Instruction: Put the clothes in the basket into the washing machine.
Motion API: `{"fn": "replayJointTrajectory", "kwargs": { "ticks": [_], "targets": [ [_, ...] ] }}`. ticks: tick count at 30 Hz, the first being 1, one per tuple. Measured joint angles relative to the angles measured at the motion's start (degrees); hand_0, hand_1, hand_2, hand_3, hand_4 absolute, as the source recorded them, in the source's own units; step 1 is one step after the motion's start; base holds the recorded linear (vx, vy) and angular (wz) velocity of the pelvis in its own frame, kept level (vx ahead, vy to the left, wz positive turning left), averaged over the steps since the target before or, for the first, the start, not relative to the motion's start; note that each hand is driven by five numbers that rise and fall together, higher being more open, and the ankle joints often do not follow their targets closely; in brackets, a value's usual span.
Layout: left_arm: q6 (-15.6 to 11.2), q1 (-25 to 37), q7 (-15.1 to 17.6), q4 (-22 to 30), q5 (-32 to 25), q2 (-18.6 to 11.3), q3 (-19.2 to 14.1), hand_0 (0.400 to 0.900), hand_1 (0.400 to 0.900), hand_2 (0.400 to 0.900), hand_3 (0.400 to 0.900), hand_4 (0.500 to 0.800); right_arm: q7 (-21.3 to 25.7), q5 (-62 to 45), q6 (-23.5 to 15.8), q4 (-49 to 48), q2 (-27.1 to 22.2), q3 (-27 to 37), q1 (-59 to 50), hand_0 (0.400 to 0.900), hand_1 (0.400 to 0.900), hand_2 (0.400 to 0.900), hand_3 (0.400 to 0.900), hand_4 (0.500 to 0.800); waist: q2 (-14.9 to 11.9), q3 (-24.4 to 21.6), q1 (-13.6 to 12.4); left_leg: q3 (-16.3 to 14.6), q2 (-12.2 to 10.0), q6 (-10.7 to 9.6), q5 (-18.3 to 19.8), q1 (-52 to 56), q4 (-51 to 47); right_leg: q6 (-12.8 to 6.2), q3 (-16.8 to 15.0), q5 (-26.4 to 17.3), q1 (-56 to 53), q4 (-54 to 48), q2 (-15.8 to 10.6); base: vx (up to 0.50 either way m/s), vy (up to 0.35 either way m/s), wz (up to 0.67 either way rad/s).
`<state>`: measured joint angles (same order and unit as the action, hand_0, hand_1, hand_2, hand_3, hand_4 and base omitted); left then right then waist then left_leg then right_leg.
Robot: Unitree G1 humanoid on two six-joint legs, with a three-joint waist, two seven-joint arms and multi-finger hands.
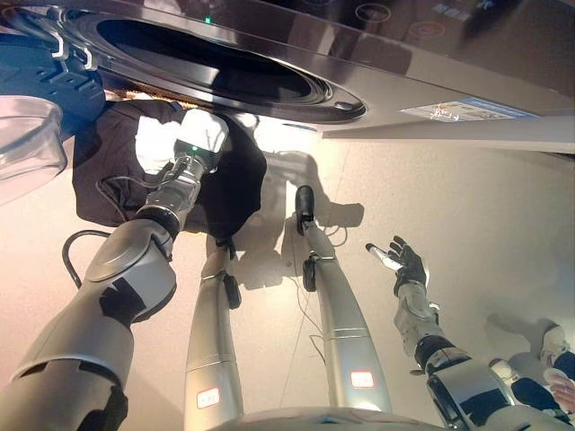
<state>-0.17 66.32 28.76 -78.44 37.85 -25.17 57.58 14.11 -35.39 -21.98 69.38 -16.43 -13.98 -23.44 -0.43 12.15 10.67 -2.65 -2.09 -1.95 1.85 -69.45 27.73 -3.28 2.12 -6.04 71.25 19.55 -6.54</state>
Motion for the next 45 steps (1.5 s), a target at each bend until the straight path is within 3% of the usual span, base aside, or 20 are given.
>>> {"fn": "replayJointTrajectory", "kwargs": {
  "ticks": [14, 20, 29, 33, 36, 38, 42, 45],
  "targets": [
    [0.0, -0.9, 0.9, 0.0, -0.2, 0.5, 0.0, 0.400, 0.400, 0.400, 0.400, 0.500, 0.7, 0.0, -0.6, 0.0, 0.0, -0.5, -0.1, 0.900, 0.900, 0.900, 0.900, 0.800, 0.0, 0.0, -0.8, -0.2, 0.0, 0.0, 0.0, 0.7, 0.0, -0.02, -0.1, 0.0, -0.2, 0.6, 0.0, 0.01, 0.001, -0.01],
    [0.0, -3.9, 1.0, 0.7, -0.3, 0.8, -0.1, 0.400, 0.400, 0.400, 0.400, 0.500, 0.5, 0.0, -0.6, -0.3, 0.0, -0.9, 0.3, 0.900, 0.900, 0.900, 0.900, 0.800, 0.0, 0.0, -0.7, -0.9, 0.2, -0.1, -0.5, 7.0, -2.7, -0.20, -0.3, -0.3, -5.6, -0.9, -0.2, 0.00, -0.017, 0.03],
    [-0.4, -8.3, 3.7, 5.9, -6.7, 3.0, -6.9, 0.400, 0.400, 0.400, 0.400, 0.500, 0.2, 0.1, -0.5, -3.1, 0.0, -2.6, 4.1, 0.900, 0.900, 0.900, 0.900, 0.800, 0.0, 0.0, -0.7, -1.5, 0.7, -0.6, -3.4, 19.7, -12.4, 0.06, 0.3, -0.5, -15.8, -5.6, -0.3, 0.05, -0.055, 0.02],
    [-2.5, -11.7, 5.8, 8.0, -13.8, 4.7, -13.0, 0.400, 0.400, 0.400, 0.400, 0.500, 0.2, 0.1, -0.2, -4.7, 0.0, -2.7, 6.9, 0.900, 0.900, 0.900, 0.900, 0.800, 0.0, 0.2, -1.0, -1.0, 0.8, -1.0, -4.7, 27.6, -18.1, 0.05, 0.6, -0.5, -22.3, -8.5, 0.0, 0.04, -0.068, 0.08],
    [-5.2, -13.5, 5.9, 10.0, -22.6, 6.0, -19.4, 0.400, 0.400, 0.400, 0.400, 0.500, 0.2, 0.0, 0.8, -5.3, 0.0, -2.6, 7.4, 0.900, 0.900, 0.900, 0.900, 0.800, 0.1, 0.4, -1.0, -0.1, 0.7, -1.2, -5.9, 31.1, -21.4, 0.05, 1.5, -0.5, -25.3, -10.0, 0.1, 0.05, -0.046, 0.02],
    [-6.7, -14.9, 5.8, 11.1, -28.3, 6.6, -22.0, 0.400, 0.400, 0.400, 0.400, 0.500, 0.2, -0.2, 1.0, -5.6, -0.1, -2.6, 7.4, 0.900, 0.900, 0.900, 0.900, 0.800, 0.1, 1.4, -1.1, 0.1, 0.6, -1.3, -6.3, 33.9, -22.9, 0.06, 1.9, -0.5, -27.8, -10.7, 0.3, 0.05, -0.038, -0.01],
    [-10.1, -18.8, 3.6, 12.9, -47.0, 10.2, -30.5, 0.400, 0.400, 0.400, 0.400, 0.500, 0.1, -1.2, 2.3, -5.9, -0.2, -2.5, 7.3, 0.900, 0.900, 0.900, 0.900, 0.800, 0.7, 1.9, -2.0, 0.0, 0.4, -1.3, -6.4, 38.2, -24.7, 0.07, 3.1, -0.4, -31.8, -12.1, 0.4, 0.04, -0.029, 0.00],
    [-12.2, -19.4, 0.6, 12.9, -61.1, 12.3, -34.6, 0.400, 0.400, 0.400, 0.400, 0.500, 0.1, -2.1, 3.6, -5.1, -0.1, -2.5, 6.4, 0.900, 0.900, 0.900, 0.900, 0.800, 0.7, 1.9, -2.7, 0.1, 0.3, -1.3, -6.7, 39.8, -25.5, 0.05, 3.3, -0.4, -33.2, -12.6, 0.5, 0.01, -0.011, 0.01]
  ]
}}
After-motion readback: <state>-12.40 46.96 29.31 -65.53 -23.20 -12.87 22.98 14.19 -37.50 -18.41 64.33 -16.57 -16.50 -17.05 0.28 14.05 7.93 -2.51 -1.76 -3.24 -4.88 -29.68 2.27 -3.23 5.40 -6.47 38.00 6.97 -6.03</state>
